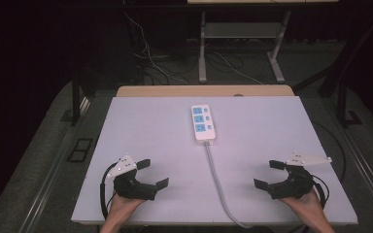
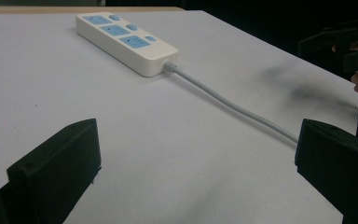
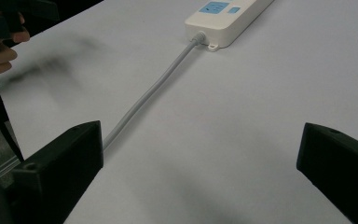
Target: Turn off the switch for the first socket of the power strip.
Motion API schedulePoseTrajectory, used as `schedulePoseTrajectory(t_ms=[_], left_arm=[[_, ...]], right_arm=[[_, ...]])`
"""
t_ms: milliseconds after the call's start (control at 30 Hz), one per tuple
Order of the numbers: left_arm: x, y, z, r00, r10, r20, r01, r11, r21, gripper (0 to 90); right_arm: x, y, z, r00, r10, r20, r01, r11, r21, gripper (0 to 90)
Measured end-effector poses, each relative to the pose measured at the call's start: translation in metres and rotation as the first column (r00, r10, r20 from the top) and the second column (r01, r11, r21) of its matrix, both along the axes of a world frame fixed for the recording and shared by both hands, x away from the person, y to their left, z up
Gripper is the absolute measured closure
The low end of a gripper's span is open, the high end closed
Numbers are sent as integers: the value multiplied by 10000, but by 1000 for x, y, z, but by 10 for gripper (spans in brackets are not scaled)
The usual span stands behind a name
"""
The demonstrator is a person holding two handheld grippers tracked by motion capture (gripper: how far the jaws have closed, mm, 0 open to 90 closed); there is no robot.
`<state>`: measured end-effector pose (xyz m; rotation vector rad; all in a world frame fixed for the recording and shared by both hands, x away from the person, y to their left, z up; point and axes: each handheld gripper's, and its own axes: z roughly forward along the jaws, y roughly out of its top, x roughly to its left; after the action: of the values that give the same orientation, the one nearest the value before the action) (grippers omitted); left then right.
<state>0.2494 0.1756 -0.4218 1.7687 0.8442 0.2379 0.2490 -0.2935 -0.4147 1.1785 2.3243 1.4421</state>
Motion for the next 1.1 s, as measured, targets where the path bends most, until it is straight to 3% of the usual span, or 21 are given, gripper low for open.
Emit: schedulePoseTrajectory(t_ms=[833, 1100], left_arm=[[-3, -3, 1, 9988, -358, -321, 357, 9994, -30, 0], [-4, -5, 3, 9966, -598, -569, 611, 9979, 215, 0]], right_arm=[[-1, -1, 1, 9997, 162, -162, -162, 9999, 5, 2], [-1, -1, 1, 9995, 201, -247, -202, 9998, -34, 2]])
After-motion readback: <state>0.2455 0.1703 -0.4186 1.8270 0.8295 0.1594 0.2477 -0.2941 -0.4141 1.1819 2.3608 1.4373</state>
